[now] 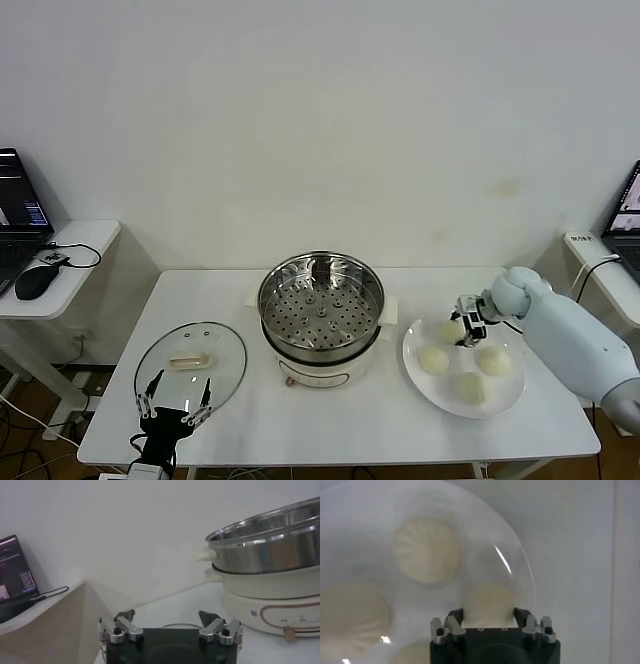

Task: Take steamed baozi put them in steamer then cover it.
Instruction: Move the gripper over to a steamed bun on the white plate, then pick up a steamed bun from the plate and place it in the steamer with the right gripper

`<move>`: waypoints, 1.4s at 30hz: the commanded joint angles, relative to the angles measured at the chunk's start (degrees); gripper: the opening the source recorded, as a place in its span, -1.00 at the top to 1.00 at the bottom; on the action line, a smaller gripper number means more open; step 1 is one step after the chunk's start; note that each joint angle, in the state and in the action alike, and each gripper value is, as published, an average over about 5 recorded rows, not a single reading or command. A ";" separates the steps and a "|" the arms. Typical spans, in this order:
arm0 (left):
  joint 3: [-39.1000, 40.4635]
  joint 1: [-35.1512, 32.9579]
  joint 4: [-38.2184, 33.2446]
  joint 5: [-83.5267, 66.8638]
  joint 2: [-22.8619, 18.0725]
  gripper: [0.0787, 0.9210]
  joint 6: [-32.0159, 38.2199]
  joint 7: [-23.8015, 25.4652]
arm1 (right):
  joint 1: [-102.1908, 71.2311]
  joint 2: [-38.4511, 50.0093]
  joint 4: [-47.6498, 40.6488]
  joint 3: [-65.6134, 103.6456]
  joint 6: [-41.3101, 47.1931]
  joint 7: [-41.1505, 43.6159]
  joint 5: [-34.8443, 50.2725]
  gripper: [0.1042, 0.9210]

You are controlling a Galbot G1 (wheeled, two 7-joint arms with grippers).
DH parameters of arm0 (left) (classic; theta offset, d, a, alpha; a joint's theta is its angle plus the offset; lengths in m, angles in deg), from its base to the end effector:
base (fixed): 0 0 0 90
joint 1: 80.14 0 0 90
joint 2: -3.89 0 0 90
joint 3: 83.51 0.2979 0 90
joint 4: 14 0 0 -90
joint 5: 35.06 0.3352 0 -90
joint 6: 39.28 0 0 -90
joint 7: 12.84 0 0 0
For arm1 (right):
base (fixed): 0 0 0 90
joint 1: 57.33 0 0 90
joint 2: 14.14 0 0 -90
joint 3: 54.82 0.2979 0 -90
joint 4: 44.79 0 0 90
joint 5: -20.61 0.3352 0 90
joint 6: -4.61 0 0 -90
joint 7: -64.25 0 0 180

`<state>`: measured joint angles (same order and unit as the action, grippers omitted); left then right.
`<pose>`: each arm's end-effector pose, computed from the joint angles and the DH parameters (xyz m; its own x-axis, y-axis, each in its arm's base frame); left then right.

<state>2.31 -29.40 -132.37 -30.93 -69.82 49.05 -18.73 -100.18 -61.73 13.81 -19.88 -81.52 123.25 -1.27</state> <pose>0.1474 0.0595 -0.2845 -0.9830 -0.0347 0.1801 0.0312 0.9360 0.3505 0.4832 -0.1455 -0.2247 -0.2957 -0.1024 0.9498 -0.9518 -0.0533 -0.3021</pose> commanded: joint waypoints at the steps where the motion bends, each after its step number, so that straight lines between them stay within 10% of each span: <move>1: -0.02 0.00 -0.11 0.00 0.05 -0.77 0.00 0.03 | 1.47 1.31 1.84 -1.33 0.25 0.63 2.12 -0.26; 16: 0.20 0.48 -0.30 -0.85 0.55 -0.77 0.22 0.21 | 27.22 9.97 15.30 -20.54 2.71 2.03 21.16 -0.26; 30: -1.34 0.20 -0.04 -2.00 1.31 -0.77 1.09 0.51 | 46.41 -9.00 10.78 -37.25 -0.13 -2.55 35.14 -0.28; 42: -2.19 0.00 -0.48 -2.20 1.07 -0.77 1.33 0.70 | 43.14 -24.37 3.21 -44.68 -14.52 -6.15 25.50 -0.29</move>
<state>0.17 -29.38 -132.79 -33.11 -68.74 50.36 -18.04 -59.79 -75.64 20.75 -57.26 -87.59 118.97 27.69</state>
